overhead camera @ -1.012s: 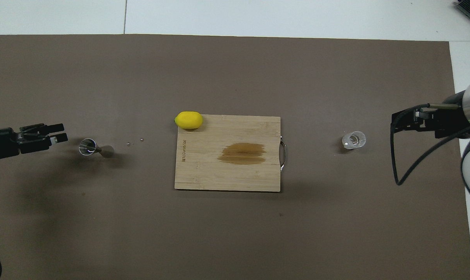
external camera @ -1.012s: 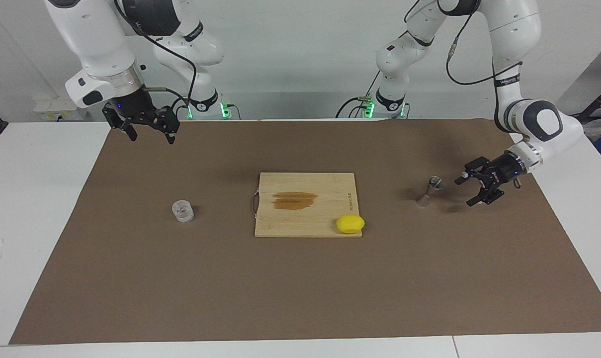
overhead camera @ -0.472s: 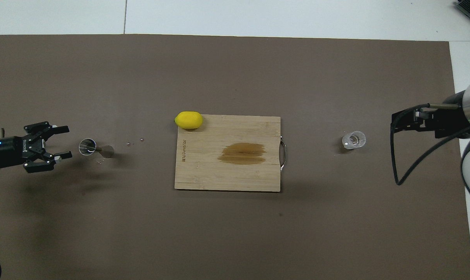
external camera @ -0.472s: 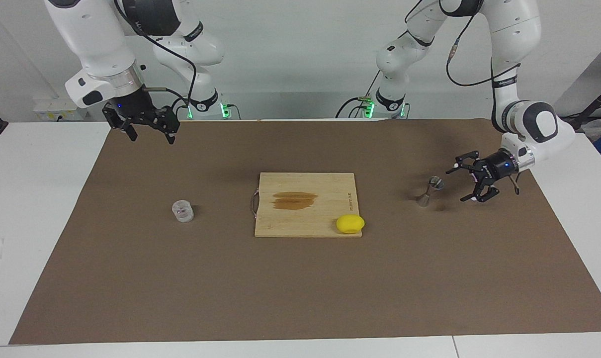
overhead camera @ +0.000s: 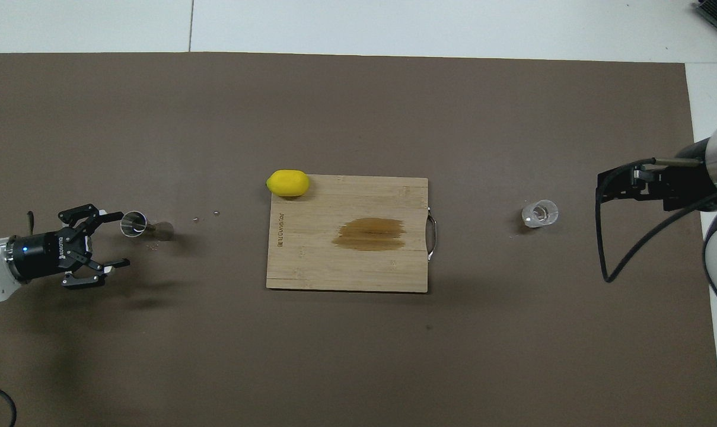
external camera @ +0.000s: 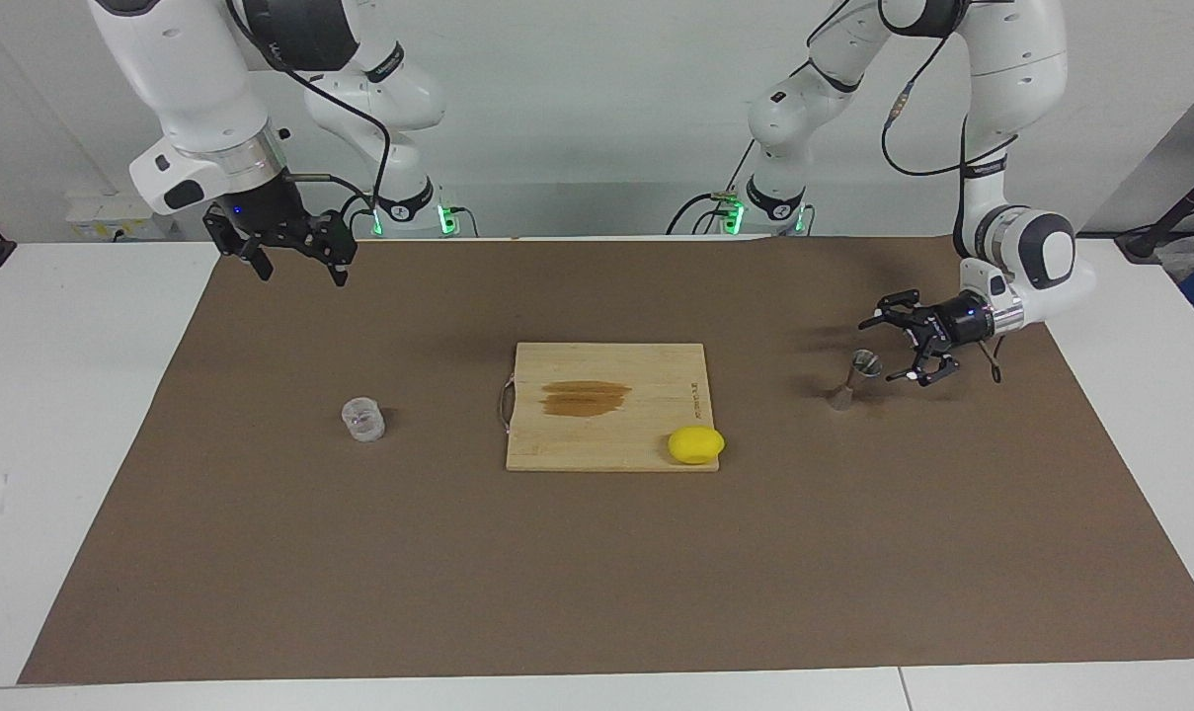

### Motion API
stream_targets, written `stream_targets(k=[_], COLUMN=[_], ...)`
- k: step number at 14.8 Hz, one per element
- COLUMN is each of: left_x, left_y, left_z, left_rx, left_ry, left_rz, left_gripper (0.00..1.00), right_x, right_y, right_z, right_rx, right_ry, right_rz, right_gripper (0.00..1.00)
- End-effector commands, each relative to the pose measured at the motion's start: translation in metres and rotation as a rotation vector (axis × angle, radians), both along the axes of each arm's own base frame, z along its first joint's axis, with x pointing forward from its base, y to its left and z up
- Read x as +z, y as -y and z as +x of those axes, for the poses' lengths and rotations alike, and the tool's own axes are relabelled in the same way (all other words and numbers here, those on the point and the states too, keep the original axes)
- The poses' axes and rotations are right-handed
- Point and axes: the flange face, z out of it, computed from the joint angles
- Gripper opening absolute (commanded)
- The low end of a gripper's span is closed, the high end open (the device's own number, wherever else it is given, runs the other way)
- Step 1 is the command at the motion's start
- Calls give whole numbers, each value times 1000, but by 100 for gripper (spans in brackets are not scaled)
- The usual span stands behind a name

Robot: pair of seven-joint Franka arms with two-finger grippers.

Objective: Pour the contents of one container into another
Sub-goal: 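Open the left gripper and close it around the dark cup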

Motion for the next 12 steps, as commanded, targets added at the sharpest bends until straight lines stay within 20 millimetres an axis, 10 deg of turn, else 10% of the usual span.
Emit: stream_targets(k=[1, 12], left_x=[-2, -8], left_y=[2, 22], left_z=[-4, 12], left_rx=[15, 89], left_ry=[79, 213], left_rz=[-46, -40], left_gripper=[100, 100], right_x=[1, 1], right_y=[3, 3], right_z=[-3, -3], right_rx=[-9, -9], right_ry=[6, 6], right_rz=[-10, -10], right_gripper=[100, 100])
